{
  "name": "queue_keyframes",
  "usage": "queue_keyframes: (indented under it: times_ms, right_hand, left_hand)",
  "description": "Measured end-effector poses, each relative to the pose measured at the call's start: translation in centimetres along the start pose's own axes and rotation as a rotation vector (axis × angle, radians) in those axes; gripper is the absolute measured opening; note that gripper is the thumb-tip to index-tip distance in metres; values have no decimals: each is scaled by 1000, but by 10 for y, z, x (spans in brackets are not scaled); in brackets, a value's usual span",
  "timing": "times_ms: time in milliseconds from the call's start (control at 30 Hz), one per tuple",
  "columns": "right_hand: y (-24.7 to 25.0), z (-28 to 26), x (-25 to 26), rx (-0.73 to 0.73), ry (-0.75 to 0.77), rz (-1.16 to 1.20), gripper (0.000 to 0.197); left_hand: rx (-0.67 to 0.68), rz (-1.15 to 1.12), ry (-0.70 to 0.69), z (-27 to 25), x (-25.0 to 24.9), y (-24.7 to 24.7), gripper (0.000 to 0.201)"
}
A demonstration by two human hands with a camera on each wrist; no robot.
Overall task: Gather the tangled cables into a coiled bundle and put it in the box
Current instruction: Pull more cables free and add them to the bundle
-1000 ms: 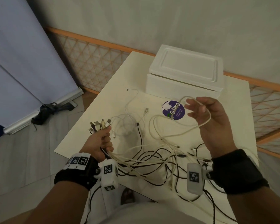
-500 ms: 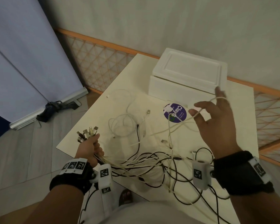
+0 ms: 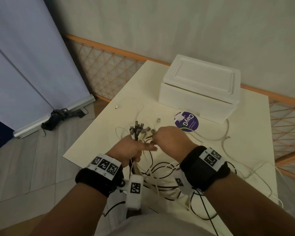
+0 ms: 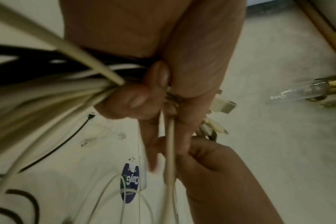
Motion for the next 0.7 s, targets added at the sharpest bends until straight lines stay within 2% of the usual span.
queue_keyframes:
  times_ms: [67, 133, 267, 333, 433, 500, 567, 633, 700]
  right_hand:
    - [-2, 2, -13, -5, -3, 138, 35]
    - [-4, -3, -36, -15, -43, 357, 38]
    - [-6, -33, -107, -175, -170, 711, 37]
    - [-7, -45, -130, -230, -230, 782, 39]
    - [-16, -49, -138, -213, -264, 781, 39]
    - [-16, -49, -132, -233, -241, 770, 24]
    - [-12, -48, -118, -272, -180, 752, 15]
    - [-8, -43, -96, -264, -110, 672, 15]
    - [-9, -30, -69, -203, -21, 553, 20]
  left_hand:
    - [-32, 1, -17, -2, 4, 5, 14]
    - [-148, -46, -26, -3, 14, 22, 10]
    - [-379, -234, 120, -15, 62, 82, 17]
    - [-401, -279, 130, -19, 80, 98, 18]
    - [-387, -281, 146, -19, 90, 102, 19]
    - [-437, -269, 153, -19, 87, 104, 18]
    - [-540, -162, 150, -21, 75, 105, 19]
    - [-633, 100, 130, -22, 53, 98, 25]
    - [-626, 340, -2, -23, 21, 70, 25]
Point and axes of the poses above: each hand's wrist, its own z-axis towards the middle knuckle, its own y-axis out of the back of the hand, x = y × z, the point moved 6 cm from there along z, towards the middle knuckle, and after that the axes turned 13 degrees about x, right-handed, at the moved point
